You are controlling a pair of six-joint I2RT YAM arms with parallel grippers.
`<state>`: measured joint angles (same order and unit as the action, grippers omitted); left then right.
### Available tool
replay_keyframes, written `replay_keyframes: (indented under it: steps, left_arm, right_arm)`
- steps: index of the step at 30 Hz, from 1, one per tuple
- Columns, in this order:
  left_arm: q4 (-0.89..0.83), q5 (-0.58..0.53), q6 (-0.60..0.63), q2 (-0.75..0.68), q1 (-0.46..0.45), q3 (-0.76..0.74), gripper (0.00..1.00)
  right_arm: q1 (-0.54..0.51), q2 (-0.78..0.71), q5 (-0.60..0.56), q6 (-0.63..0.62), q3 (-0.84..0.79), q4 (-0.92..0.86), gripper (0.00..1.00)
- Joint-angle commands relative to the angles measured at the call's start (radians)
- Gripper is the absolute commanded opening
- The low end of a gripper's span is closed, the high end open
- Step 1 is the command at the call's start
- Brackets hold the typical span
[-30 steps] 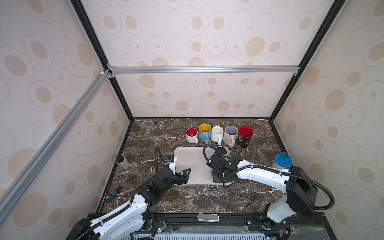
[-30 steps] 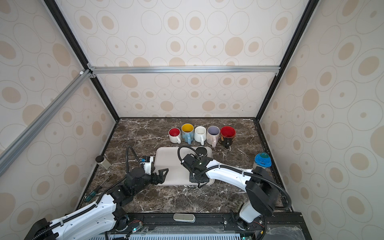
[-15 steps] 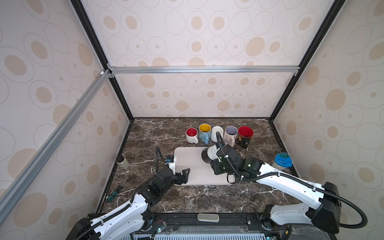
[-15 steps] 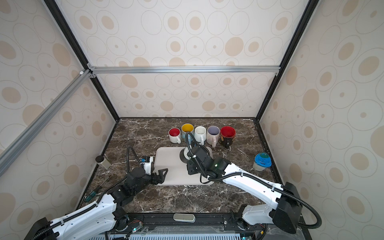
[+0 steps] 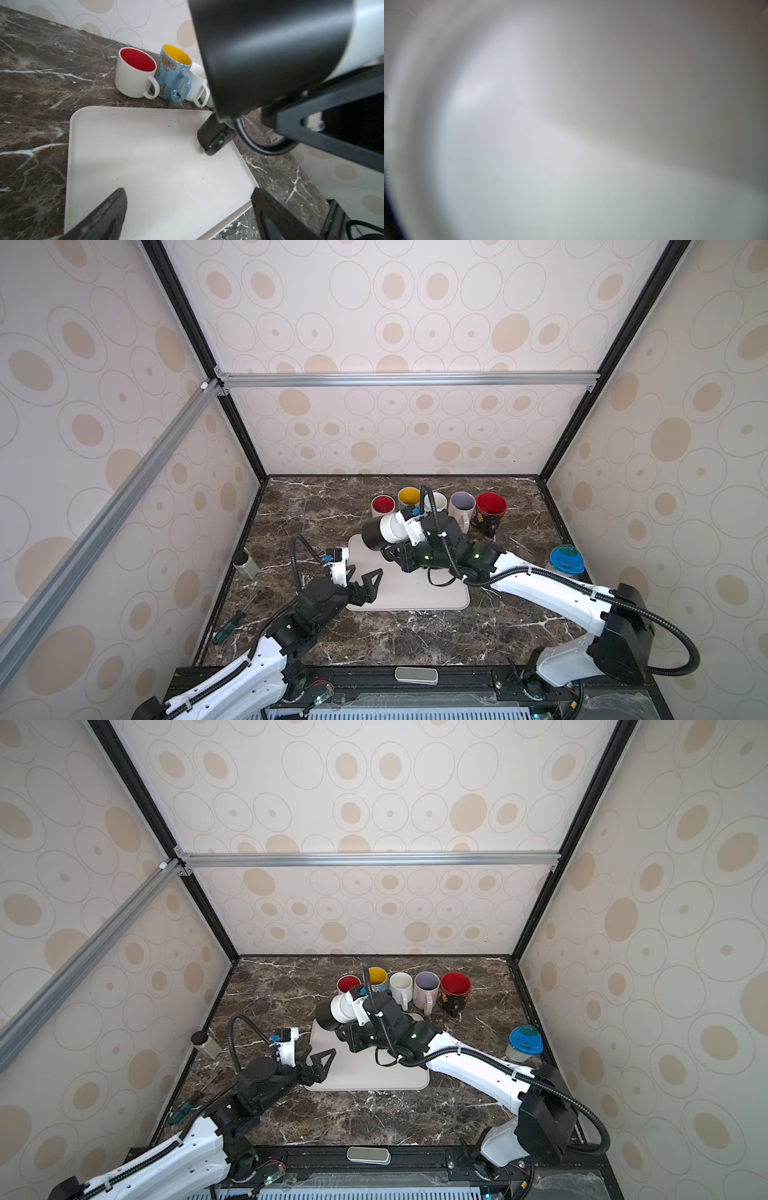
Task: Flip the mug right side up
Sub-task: 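Lift and tilt the black mug toward the left gripper with the right gripper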
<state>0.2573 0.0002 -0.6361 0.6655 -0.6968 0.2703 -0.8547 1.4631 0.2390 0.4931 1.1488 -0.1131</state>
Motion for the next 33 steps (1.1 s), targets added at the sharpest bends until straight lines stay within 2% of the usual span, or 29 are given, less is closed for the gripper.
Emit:
replay_keyframes:
  steps: [1, 7, 11, 16, 22, 27, 33]
  left_arm:
    - [0.092, 0.017, -0.045, -0.071, -0.003, -0.030, 0.94]
    - [0.150, 0.020, -0.067, -0.216, 0.003, -0.080, 0.92]
    - [0.202, 0.080, -0.081, -0.246, 0.010, -0.079, 0.91]
    - [0.315, 0.203, -0.137, -0.182, 0.027, -0.059, 0.89]
    - [0.529, 0.323, -0.246, -0.087, 0.062, -0.079, 0.76]
    - [0.743, 0.407, -0.378, -0.019, 0.123, -0.119, 0.69]
    - [0.950, 0.465, -0.508, 0.078, 0.183, -0.155, 0.58]
  right_arm:
    - [0.041, -0.012, 0.197, 0.066, -0.012, 0.250, 0.00]
    - [0.086, -0.051, 0.290, 0.134, -0.091, 0.379, 0.00]
    - [0.120, -0.067, 0.369, 0.201, -0.145, 0.498, 0.00]
    - [0.132, -0.089, 0.442, 0.254, -0.199, 0.631, 0.00]
    - [0.133, -0.094, 0.477, 0.323, -0.246, 0.749, 0.00]
    - [0.133, -0.075, 0.514, 0.387, -0.282, 0.873, 0.00]
    - [0.132, -0.033, 0.558, 0.470, -0.302, 1.015, 0.00]
